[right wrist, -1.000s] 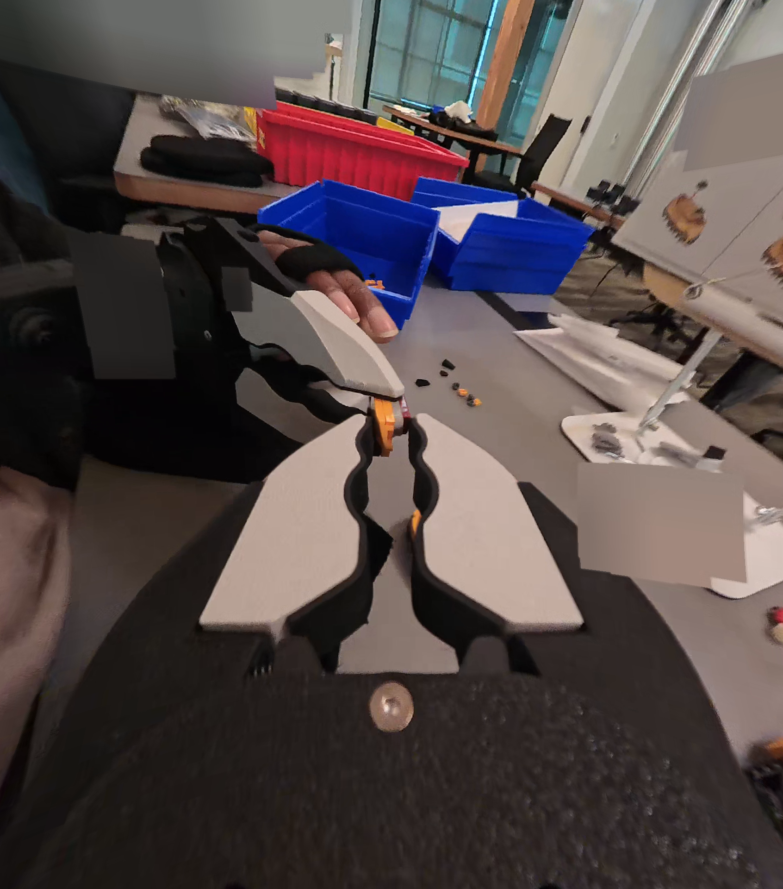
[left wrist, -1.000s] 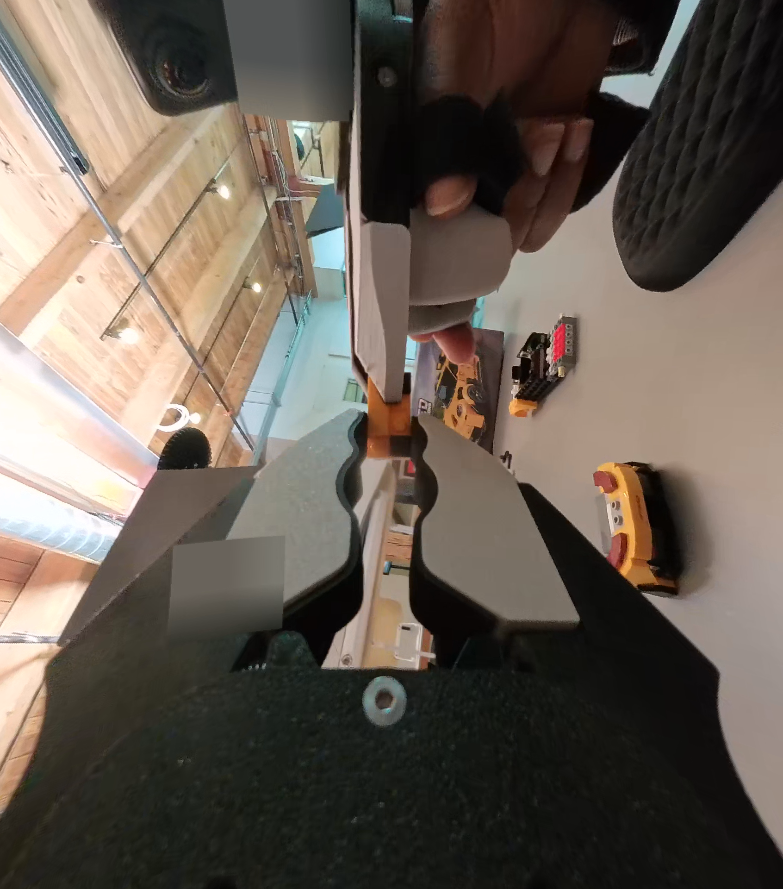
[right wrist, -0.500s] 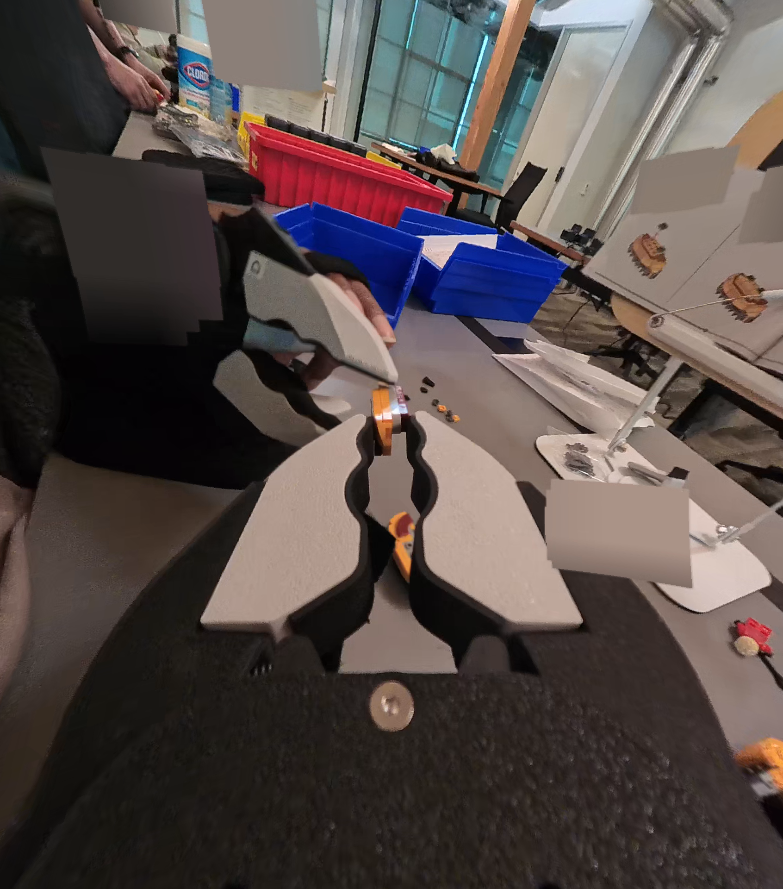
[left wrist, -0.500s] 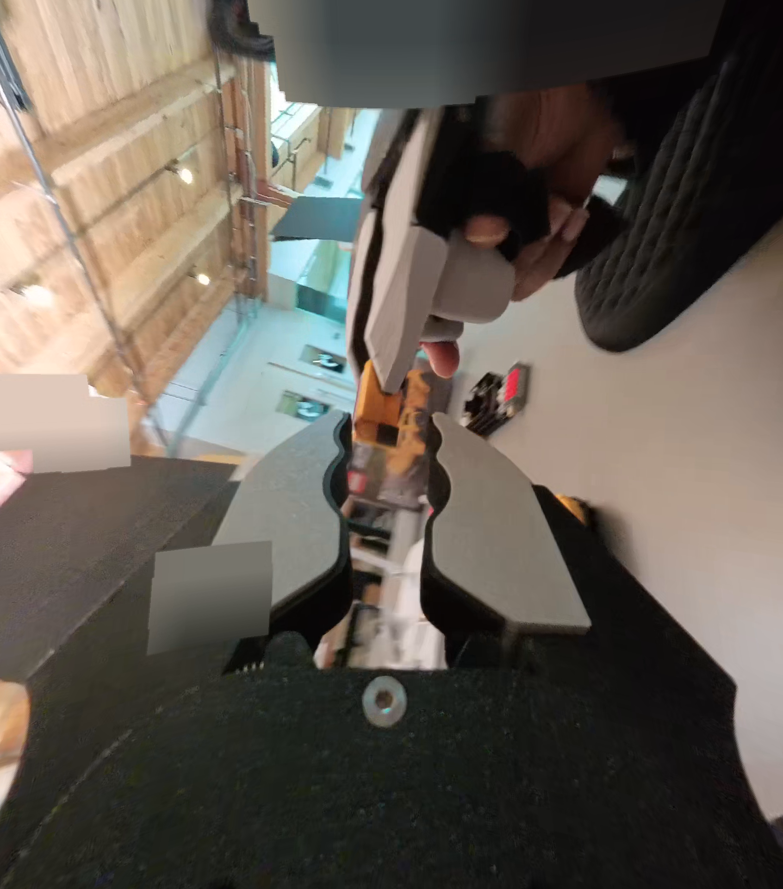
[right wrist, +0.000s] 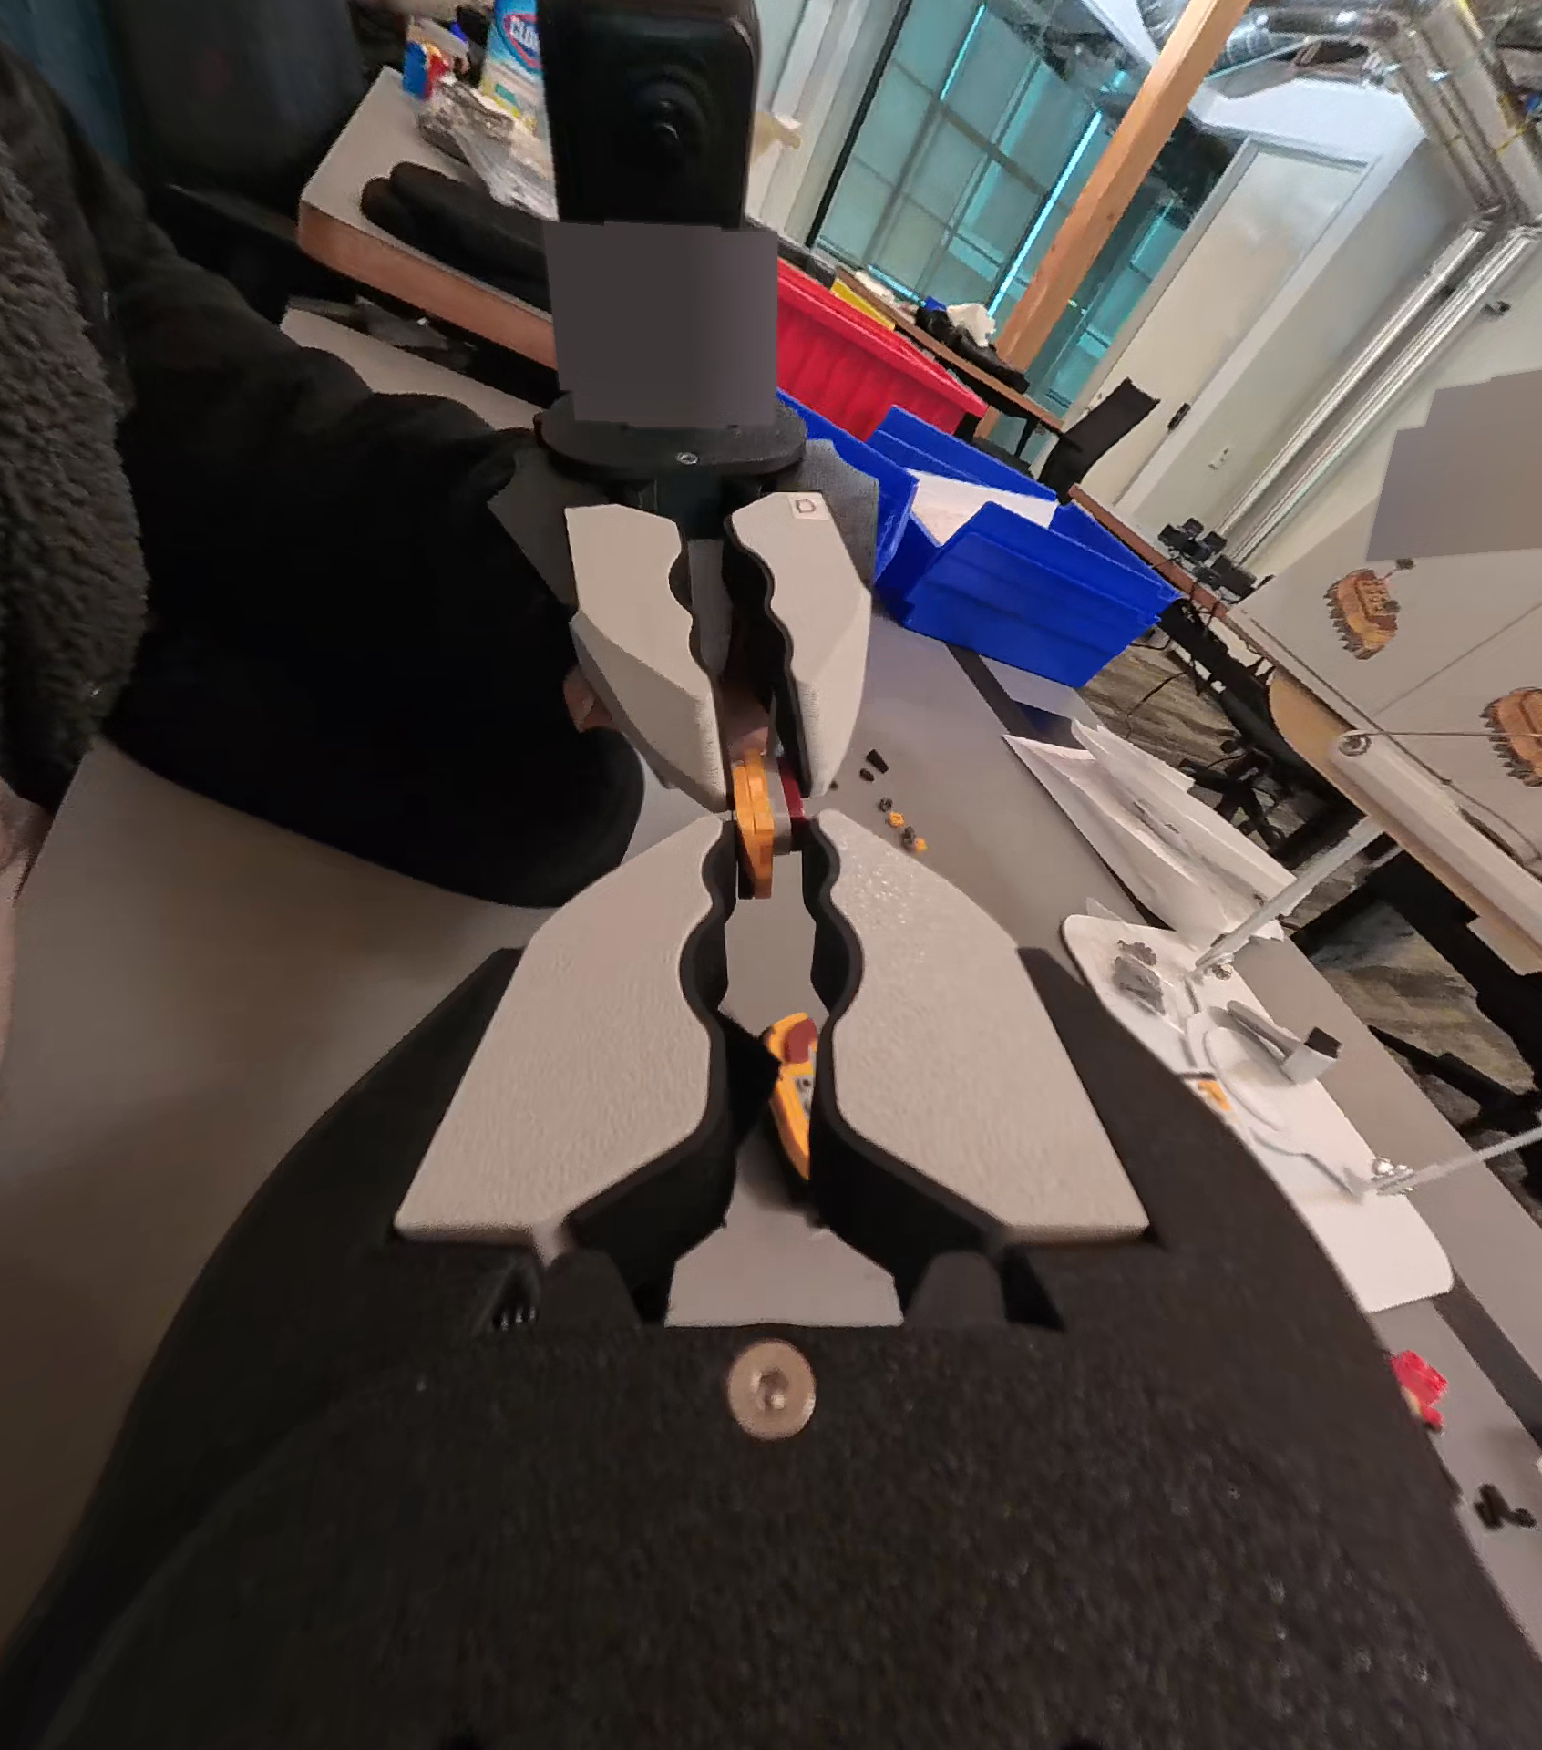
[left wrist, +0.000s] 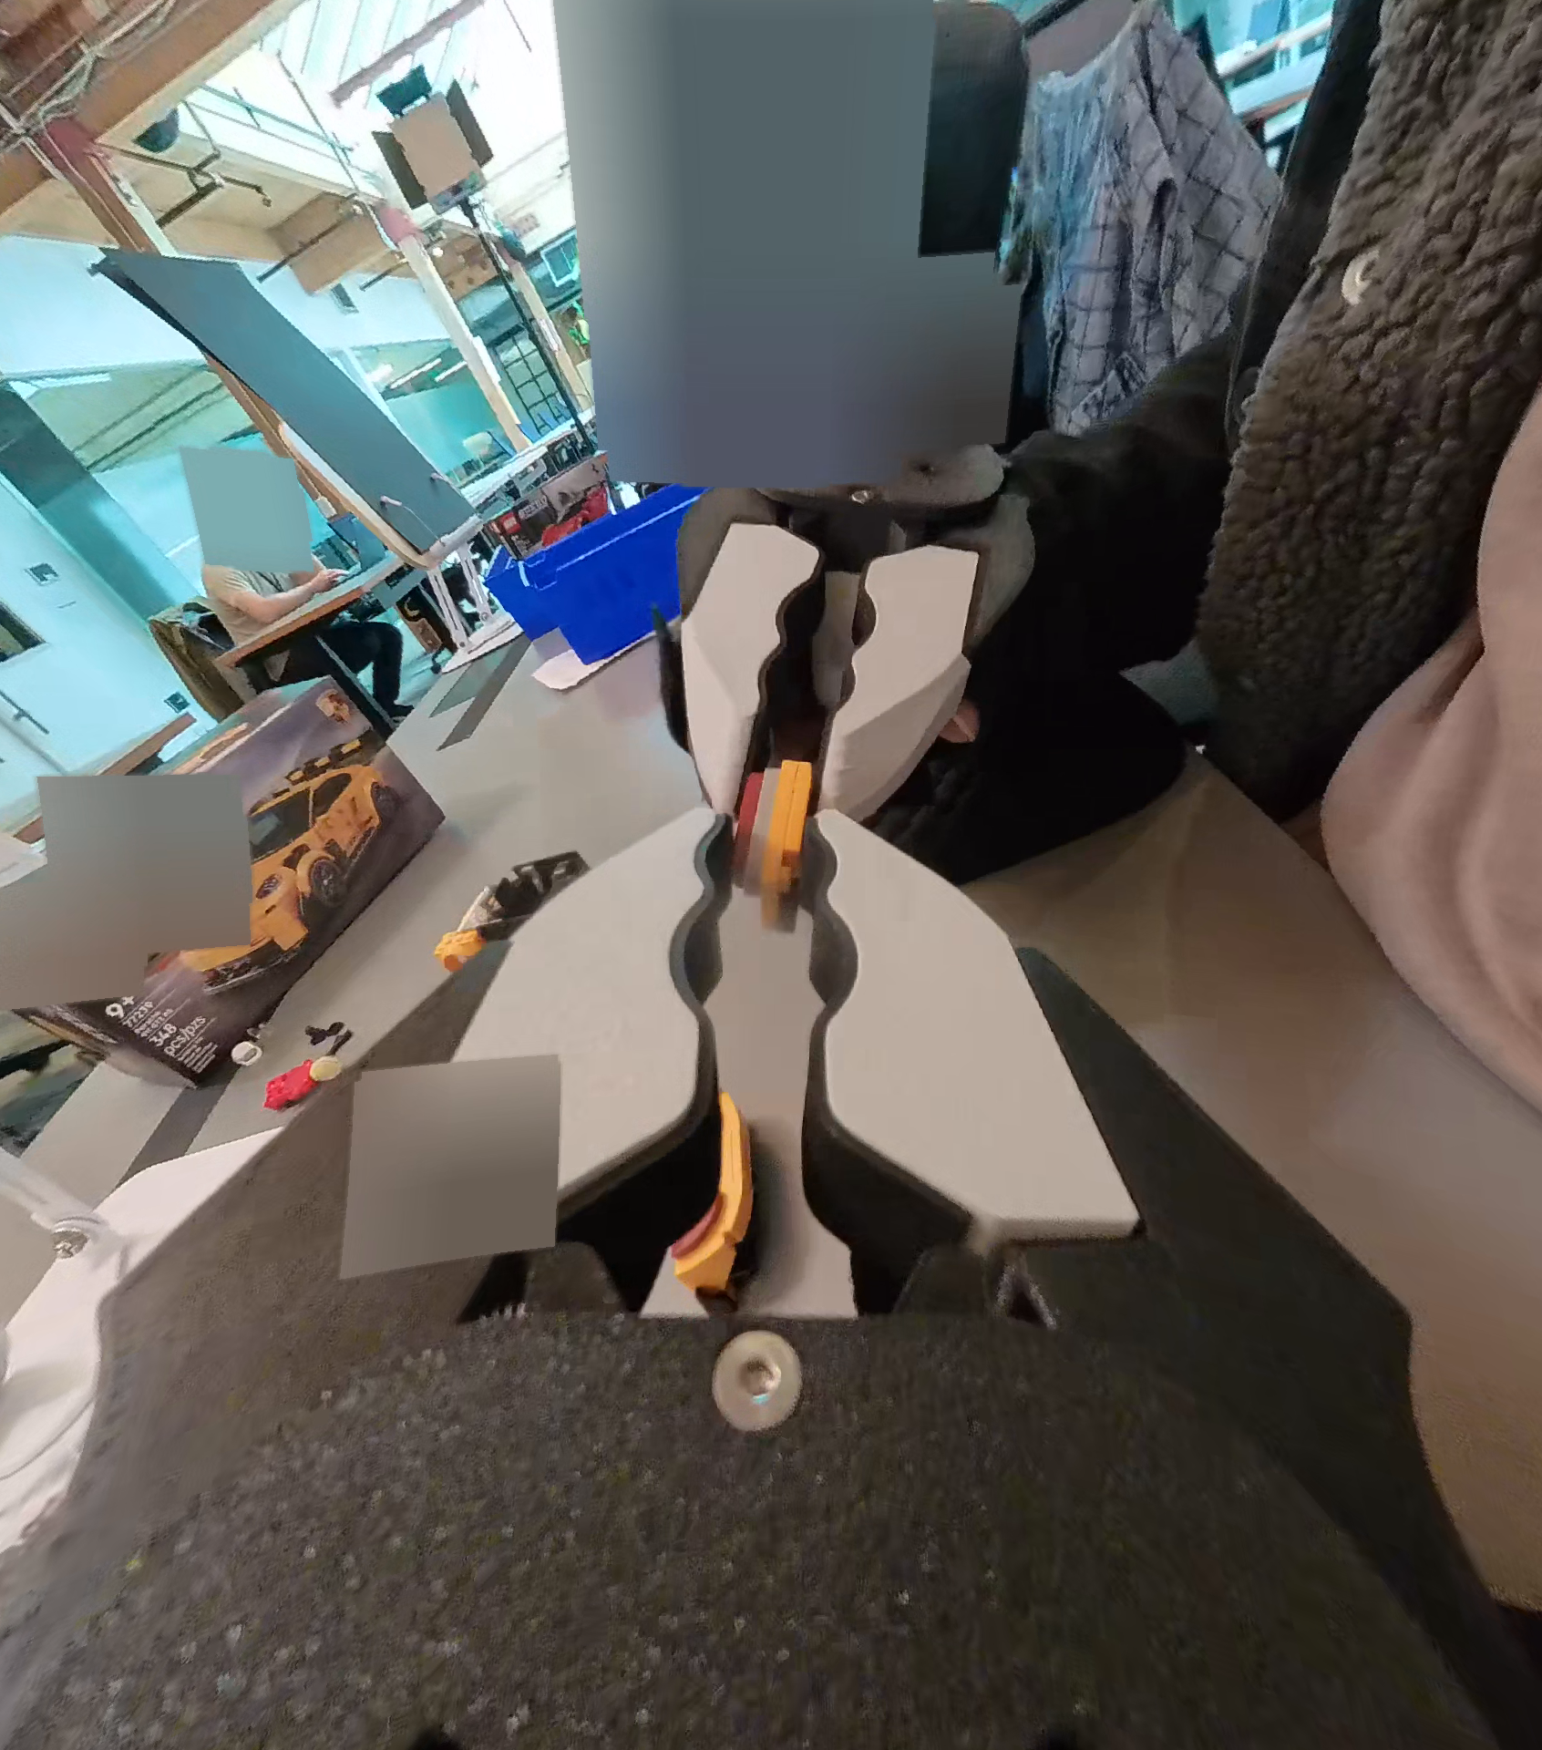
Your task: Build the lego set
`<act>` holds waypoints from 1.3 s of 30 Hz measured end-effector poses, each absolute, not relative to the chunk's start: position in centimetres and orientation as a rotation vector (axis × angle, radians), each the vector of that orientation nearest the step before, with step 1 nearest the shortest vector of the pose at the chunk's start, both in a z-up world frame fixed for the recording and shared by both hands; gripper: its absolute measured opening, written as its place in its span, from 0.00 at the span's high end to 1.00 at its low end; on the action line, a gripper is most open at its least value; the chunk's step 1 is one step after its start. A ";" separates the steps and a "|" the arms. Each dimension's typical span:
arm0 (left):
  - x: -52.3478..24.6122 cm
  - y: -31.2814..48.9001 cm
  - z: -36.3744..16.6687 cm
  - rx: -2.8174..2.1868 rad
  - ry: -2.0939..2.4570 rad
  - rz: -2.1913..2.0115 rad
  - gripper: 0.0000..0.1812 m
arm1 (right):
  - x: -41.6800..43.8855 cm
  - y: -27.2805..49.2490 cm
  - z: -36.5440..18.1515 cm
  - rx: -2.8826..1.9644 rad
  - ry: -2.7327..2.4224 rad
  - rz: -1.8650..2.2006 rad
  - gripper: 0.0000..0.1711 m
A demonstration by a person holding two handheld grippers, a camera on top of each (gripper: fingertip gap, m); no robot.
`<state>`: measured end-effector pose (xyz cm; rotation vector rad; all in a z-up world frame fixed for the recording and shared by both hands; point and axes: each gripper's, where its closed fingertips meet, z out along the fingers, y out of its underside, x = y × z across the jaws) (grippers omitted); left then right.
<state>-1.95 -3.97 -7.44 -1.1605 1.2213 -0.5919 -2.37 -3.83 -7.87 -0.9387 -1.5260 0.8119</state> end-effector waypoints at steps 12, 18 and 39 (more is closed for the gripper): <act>-1.9 -4.9 -8.5 -1.126 1.336 -0.538 0.93 | -2.0 -4.9 -8.6 -0.890 -1.689 0.760 0.93; -1.7 -5.4 -8.4 -1.105 1.359 -0.542 0.93 | -1.8 -5.4 -8.6 -0.852 -1.715 0.719 0.93; -1.8 -4.5 -8.7 -1.142 1.336 -0.480 0.93 | -2.1 -4.4 -8.8 -0.936 -1.609 0.729 0.93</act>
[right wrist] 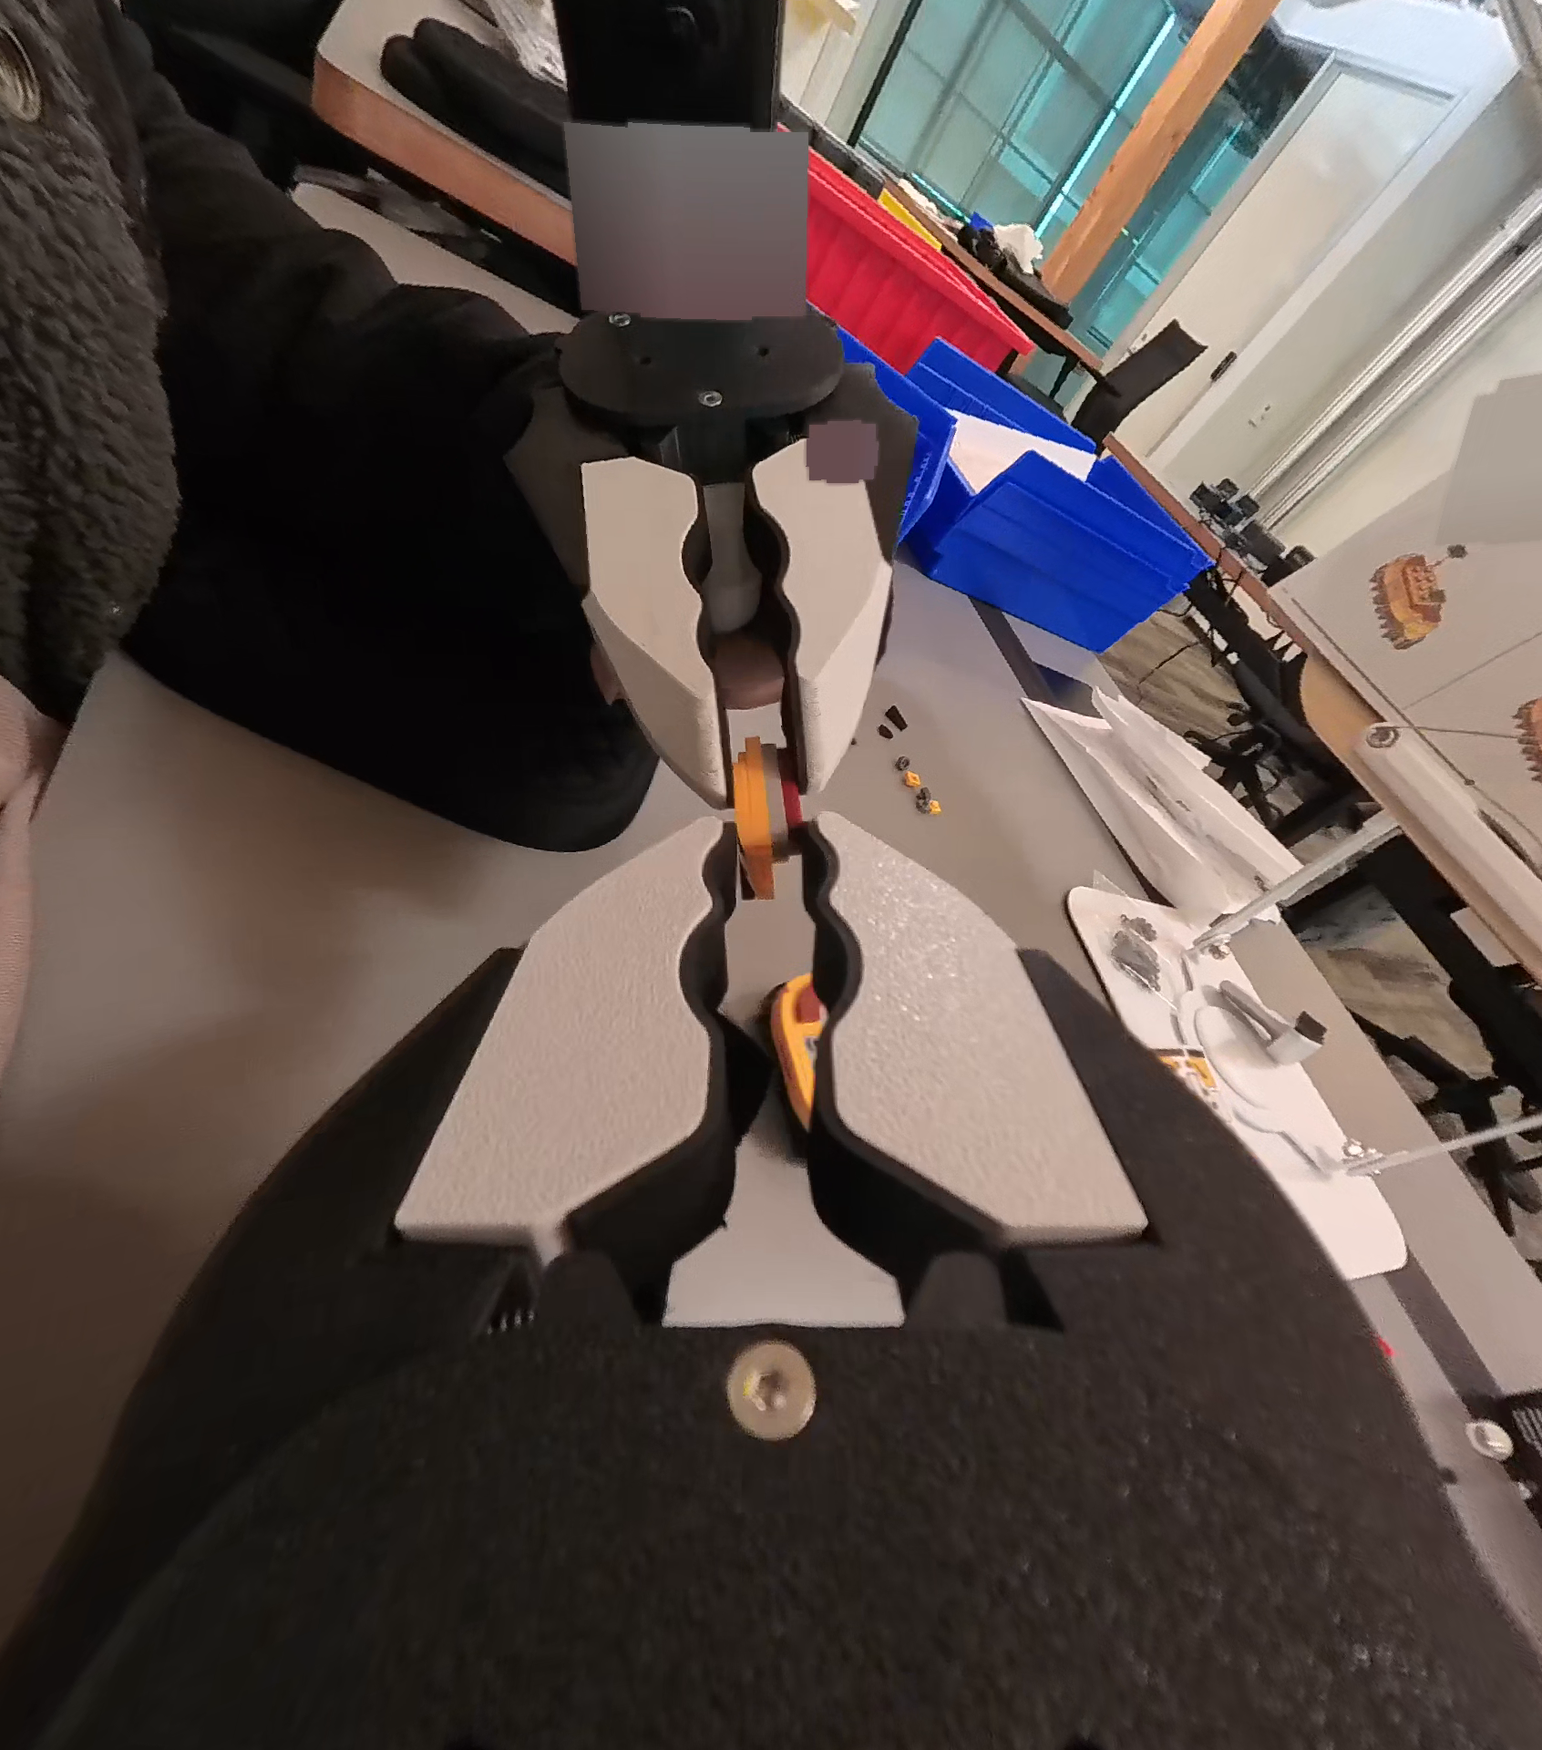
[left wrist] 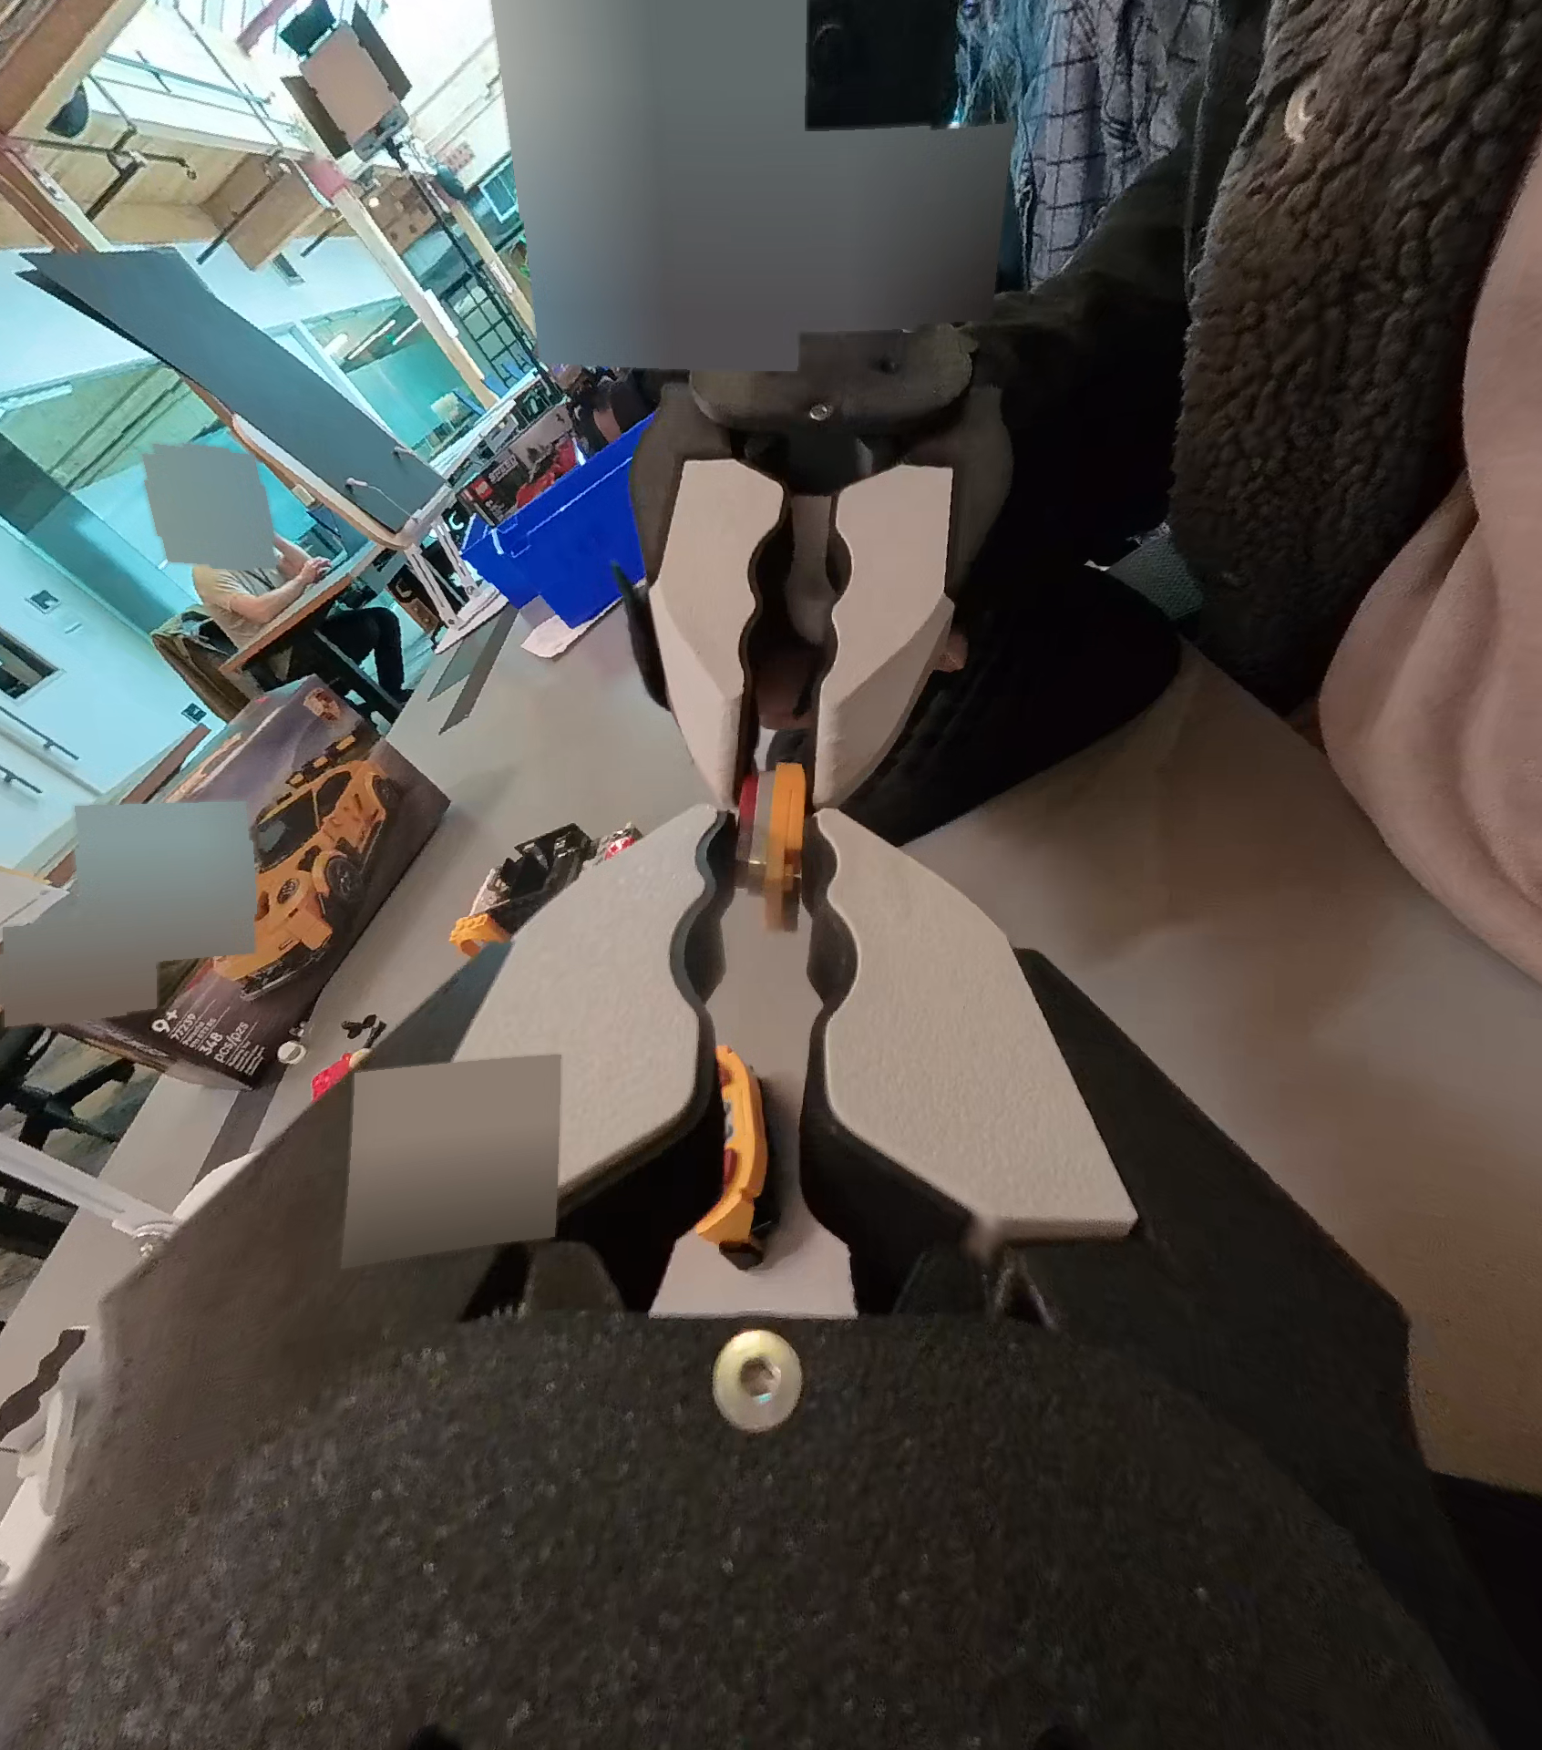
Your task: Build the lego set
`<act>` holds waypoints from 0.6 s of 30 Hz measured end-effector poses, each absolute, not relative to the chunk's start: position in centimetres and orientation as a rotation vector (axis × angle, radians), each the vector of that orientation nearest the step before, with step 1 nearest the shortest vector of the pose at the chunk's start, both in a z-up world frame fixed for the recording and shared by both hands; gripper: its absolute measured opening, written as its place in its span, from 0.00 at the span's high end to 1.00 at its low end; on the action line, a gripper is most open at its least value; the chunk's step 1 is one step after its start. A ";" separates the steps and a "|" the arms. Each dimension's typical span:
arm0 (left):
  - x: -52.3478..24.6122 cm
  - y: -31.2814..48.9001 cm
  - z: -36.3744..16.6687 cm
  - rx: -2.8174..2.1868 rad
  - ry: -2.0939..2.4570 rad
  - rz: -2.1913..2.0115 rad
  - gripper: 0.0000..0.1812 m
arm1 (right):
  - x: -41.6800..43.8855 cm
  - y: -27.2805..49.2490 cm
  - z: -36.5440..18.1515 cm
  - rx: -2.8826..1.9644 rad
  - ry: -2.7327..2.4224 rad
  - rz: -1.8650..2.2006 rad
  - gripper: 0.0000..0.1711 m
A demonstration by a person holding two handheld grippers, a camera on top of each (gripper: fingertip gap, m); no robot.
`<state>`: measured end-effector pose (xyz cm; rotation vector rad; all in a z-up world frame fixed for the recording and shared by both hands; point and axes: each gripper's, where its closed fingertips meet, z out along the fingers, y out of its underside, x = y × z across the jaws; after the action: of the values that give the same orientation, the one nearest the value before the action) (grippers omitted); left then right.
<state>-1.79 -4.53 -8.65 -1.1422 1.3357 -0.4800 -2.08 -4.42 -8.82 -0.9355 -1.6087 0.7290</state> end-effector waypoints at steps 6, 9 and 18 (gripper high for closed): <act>-1.5 -4.9 -8.5 -1.138 1.345 -0.502 0.93 | -2.5 -4.8 -9.0 -0.923 -1.639 0.723 0.92; -1.5 -4.9 -8.6 -1.145 1.346 -0.504 0.93 | -2.5 -4.8 -9.1 -0.948 -1.637 0.734 0.92; -1.1 -4.8 -8.9 -1.210 1.306 -0.614 0.93 | -2.1 -4.7 -9.4 -1.008 -1.592 0.774 0.92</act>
<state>-1.11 -4.85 -8.89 -1.2105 1.3060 -0.6139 -2.14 -4.73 -9.40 -1.0079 -1.5919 0.7744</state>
